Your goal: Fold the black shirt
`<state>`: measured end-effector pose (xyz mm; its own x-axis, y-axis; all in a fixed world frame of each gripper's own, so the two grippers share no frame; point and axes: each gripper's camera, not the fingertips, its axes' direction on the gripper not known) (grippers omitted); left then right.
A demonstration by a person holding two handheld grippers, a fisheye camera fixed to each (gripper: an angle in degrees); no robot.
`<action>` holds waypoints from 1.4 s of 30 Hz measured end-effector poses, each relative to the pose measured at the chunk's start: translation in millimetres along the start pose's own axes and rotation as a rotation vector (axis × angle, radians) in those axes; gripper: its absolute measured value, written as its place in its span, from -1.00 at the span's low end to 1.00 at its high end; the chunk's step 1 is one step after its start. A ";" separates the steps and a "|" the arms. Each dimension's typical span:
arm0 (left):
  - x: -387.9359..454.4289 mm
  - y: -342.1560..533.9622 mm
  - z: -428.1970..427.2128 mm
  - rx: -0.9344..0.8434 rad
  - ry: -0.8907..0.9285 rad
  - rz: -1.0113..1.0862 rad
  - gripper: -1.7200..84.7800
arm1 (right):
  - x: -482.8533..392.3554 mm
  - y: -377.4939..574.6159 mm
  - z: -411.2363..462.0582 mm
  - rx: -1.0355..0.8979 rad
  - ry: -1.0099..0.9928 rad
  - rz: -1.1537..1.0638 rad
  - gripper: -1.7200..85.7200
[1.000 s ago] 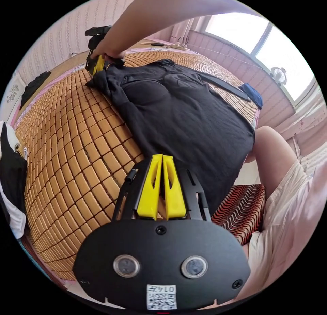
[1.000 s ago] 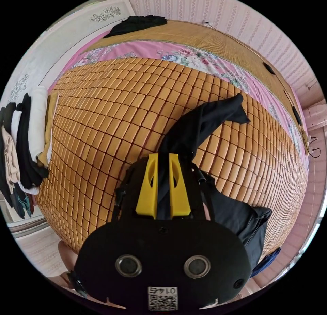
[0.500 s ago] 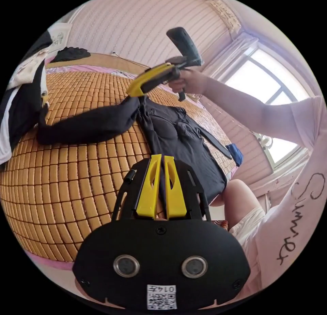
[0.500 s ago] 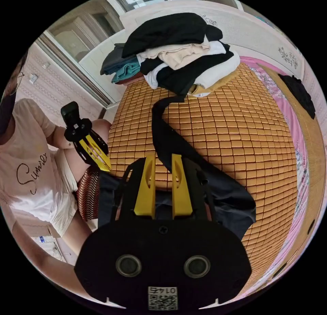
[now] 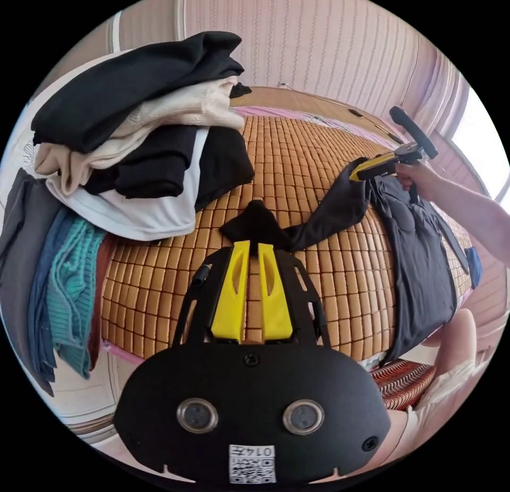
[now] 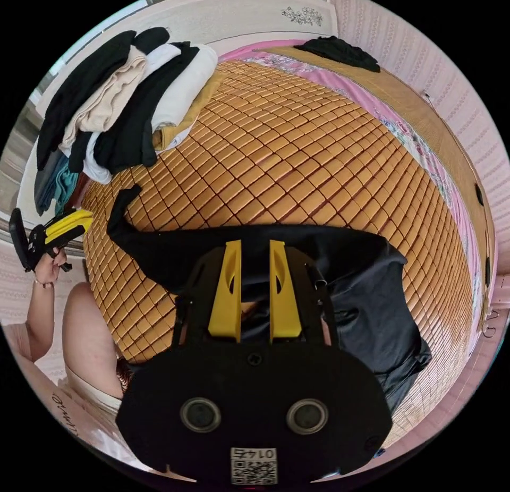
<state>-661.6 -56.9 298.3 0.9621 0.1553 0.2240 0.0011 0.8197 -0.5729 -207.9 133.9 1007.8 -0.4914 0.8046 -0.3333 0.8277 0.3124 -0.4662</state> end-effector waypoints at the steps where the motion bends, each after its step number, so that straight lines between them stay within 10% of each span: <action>1: 1.3 -9.2 7.5 -0.009 -0.044 -0.030 -0.83 | -0.9 -0.2 8.3 -0.026 0.012 0.027 -0.84; 11: 9.4 0.4 30.9 -0.143 -0.071 0.000 -0.97 | -11.0 20.3 -13.7 0.054 0.085 -0.092 -0.96; 22: -24.5 56.4 -107.0 0.143 0.127 -0.197 -0.97 | -19.2 48.1 -45.6 0.243 0.115 -0.157 -0.96; 33: 0.7 13.4 5.3 -0.236 -0.123 0.120 -0.91 | -11.0 51.1 -28.4 0.187 0.075 -0.087 -0.96; 42: -37.1 30.1 -85.8 -0.116 0.295 0.049 -0.98 | -5.1 57.1 -40.6 0.238 0.004 -0.168 -0.96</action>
<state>-673.9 -85.3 205.0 0.9993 0.0125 -0.0343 -0.0322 0.7444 -0.6669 -147.1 168.1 1016.2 -0.6144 0.7540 -0.2321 0.6480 0.3146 -0.6936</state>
